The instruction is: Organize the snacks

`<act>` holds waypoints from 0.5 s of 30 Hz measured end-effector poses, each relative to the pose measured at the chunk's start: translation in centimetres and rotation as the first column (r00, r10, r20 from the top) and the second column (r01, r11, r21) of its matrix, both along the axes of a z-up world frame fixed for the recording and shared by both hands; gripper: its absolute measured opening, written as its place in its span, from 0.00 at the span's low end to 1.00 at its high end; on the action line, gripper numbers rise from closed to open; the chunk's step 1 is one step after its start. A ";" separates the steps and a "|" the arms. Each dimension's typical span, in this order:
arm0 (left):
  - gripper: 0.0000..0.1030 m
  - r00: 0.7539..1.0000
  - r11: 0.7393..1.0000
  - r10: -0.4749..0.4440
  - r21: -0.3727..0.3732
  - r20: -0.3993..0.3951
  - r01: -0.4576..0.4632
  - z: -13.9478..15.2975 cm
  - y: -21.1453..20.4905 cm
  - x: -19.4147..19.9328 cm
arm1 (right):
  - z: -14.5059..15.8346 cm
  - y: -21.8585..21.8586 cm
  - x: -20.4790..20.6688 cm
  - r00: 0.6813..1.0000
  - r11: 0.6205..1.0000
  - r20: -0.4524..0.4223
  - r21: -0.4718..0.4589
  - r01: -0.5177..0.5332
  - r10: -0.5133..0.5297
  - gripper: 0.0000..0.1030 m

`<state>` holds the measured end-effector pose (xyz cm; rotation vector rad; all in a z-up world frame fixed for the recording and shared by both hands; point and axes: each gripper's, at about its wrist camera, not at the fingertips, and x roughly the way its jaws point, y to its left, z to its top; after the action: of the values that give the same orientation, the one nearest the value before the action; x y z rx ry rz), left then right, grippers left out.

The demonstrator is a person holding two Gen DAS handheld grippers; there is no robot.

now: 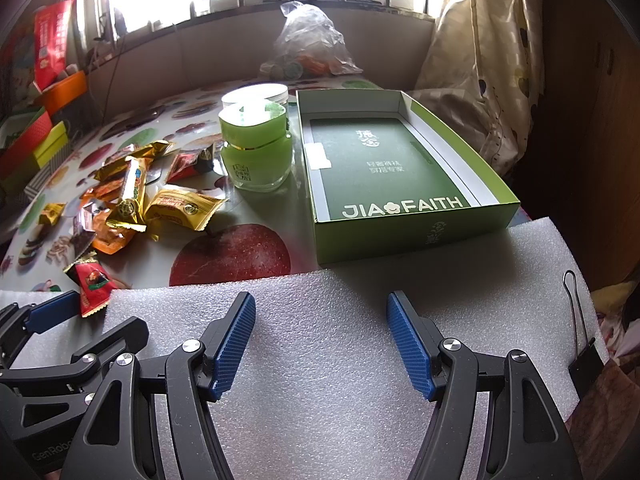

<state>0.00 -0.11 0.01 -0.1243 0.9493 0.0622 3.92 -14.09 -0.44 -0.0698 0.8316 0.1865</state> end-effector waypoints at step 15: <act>0.79 1.000 1.000 0.000 0.001 0.003 0.000 0.2 0.4 0.0 | 0.0 0.0 0.0 1.000 1.000 0.003 0.001 0.000 0.000 0.66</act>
<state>-0.02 0.31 0.23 -0.1231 0.9461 0.0629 3.87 -14.08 -0.45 -0.0692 0.8288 0.1866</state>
